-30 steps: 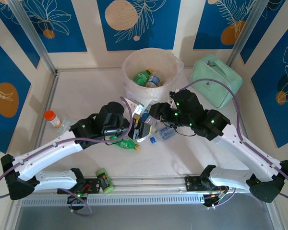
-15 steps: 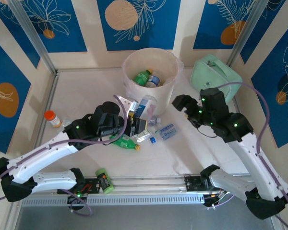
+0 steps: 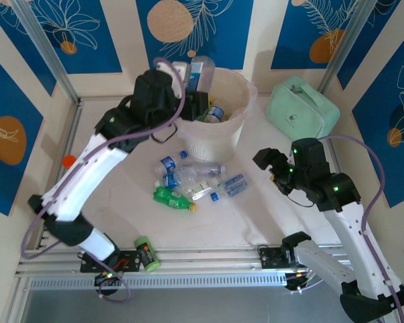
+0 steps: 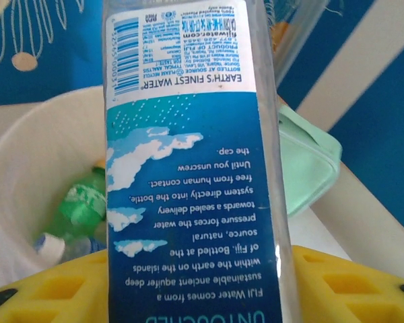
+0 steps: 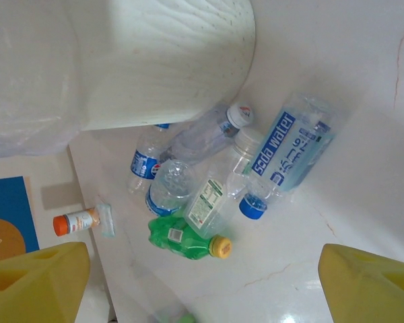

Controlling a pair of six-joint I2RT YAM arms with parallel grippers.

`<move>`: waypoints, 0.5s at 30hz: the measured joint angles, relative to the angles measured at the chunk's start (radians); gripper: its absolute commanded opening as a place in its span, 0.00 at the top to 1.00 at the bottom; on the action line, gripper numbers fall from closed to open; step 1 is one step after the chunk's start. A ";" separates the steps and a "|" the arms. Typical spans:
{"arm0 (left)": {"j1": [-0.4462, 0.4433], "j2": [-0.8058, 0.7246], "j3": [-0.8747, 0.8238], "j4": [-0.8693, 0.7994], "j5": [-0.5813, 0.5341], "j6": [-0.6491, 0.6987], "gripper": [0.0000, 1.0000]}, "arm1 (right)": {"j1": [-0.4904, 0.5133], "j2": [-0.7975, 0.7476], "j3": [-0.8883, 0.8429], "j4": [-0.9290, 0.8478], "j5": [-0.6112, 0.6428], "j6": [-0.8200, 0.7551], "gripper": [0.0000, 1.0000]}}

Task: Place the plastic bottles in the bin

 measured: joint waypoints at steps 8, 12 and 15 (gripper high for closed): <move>0.132 0.297 0.293 -0.085 0.093 0.017 0.47 | -0.012 -0.027 -0.004 -0.018 0.000 -0.012 0.12; 0.163 0.341 0.313 -0.106 0.127 0.015 0.47 | -0.018 -0.027 -0.015 -0.024 -0.004 -0.017 0.12; 0.173 0.355 0.315 -0.123 0.153 0.013 0.45 | -0.024 -0.026 -0.031 -0.026 -0.008 -0.019 0.12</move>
